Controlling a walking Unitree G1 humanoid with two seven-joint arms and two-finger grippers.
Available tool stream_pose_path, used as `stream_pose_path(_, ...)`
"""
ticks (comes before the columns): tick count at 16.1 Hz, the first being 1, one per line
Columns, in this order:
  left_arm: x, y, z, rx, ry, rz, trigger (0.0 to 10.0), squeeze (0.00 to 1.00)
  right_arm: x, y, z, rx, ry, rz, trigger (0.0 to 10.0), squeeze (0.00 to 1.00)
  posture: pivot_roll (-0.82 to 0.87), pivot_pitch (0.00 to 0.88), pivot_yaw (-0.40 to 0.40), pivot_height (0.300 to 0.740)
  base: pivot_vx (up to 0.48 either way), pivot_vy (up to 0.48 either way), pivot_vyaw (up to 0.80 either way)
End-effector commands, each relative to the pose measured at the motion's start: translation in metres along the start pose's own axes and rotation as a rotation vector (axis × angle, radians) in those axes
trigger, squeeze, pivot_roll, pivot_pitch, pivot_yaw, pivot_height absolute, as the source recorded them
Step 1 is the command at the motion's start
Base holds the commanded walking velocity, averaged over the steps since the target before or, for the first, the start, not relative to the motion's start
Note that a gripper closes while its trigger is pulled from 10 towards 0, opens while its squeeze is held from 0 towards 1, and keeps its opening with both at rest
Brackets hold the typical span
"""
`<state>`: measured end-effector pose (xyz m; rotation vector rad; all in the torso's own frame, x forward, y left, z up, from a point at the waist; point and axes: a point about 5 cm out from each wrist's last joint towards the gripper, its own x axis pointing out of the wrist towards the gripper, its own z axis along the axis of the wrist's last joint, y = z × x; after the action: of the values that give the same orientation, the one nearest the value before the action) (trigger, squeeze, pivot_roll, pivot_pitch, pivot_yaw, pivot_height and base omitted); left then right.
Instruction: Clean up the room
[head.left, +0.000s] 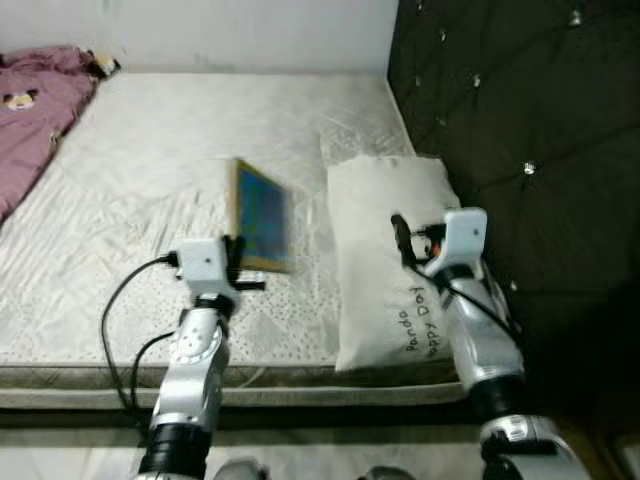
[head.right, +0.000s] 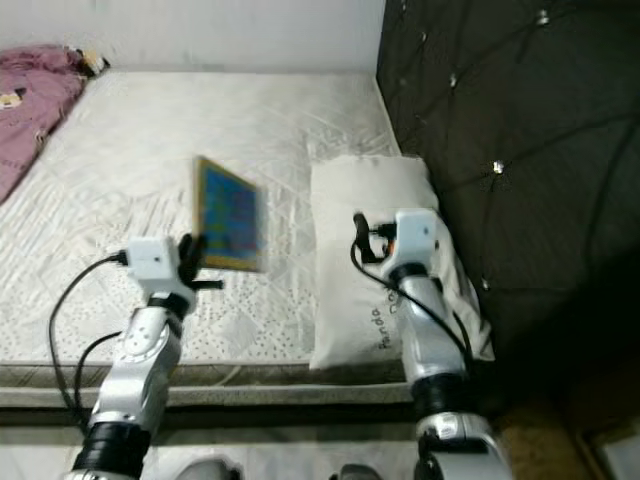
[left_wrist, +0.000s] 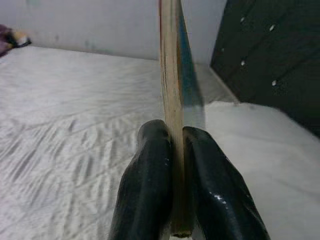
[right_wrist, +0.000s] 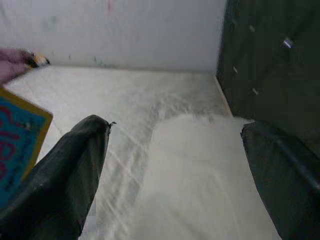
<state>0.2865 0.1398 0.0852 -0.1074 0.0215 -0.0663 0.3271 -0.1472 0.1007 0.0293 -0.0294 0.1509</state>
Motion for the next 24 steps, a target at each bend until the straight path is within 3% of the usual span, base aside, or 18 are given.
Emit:
stream_pose_path(1, 0.0001, 0.0162, 0.0108, 0.018, -0.051, 0.053, 10.0, 0.0, 0.0025, 0.0102, 0.0027, 0.0, -0.012, 0.031, 10.0, 0.0, -0.05, 0.0, 0.009, 0.74, 0.307, 0.0, 0.0)
stream_pose_path(13, 0.0014, 0.0141, 0.0106, -0.027, -0.043, 0.08, 10.0, 0.0, 0.0018, 0.0076, 0.0019, -0.013, -0.01, 0.025, 10.0, 0.0, -0.05, 0.0, 0.007, 0.74, 0.071, 0.0, 0.0)
stream_pose_path(24, 0.0028, 0.0123, 0.0111, -0.044, -0.048, 0.067, 10.0, 0.0, 0.0016, 0.0061, 0.0005, -0.01, -0.002, 0.018, 10.0, 0.0, -0.06, 0.0, 0.01, 0.74, 0.0, 0.469, -0.07)
